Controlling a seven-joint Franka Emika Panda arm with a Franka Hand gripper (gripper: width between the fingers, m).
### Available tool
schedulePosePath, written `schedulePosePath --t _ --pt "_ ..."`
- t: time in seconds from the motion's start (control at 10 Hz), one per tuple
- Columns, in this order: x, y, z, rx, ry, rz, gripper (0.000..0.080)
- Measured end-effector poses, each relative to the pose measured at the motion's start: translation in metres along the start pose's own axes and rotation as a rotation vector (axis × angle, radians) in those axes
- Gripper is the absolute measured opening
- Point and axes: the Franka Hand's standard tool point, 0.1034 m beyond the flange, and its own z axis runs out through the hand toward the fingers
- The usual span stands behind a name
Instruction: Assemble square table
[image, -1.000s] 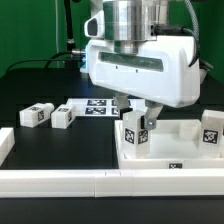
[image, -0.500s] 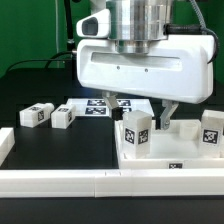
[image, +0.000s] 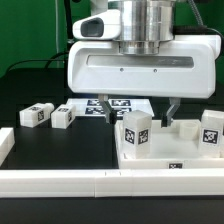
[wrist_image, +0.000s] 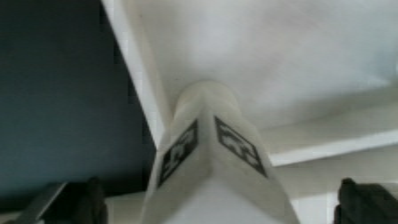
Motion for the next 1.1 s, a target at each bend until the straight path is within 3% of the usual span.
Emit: schedulePosePath --t 0.5,0.6,0.7,0.8,0.9,1.1 --pt "-0.0005 -0.0019 0.0003 -0.003 -0.001 -0.382 0.0649" --pt "-0.0004 -0.0019 0.0002 -0.007 -0.002 -0.395 0.0563" --pt "0.0001 -0.0017 -0.0001 -0.007 -0.001 -0.400 0.0408" --pt "-0.0001 -0.0014 0.0001 -0.007 -0.001 -0.399 0.0408" --pt "0.0000 -0.0015 -0.0001 -0.007 -0.001 -0.395 0.0287" --pt "0.0001 -0.0015 -0.0001 -0.006 -0.001 -0.354 0.0287"
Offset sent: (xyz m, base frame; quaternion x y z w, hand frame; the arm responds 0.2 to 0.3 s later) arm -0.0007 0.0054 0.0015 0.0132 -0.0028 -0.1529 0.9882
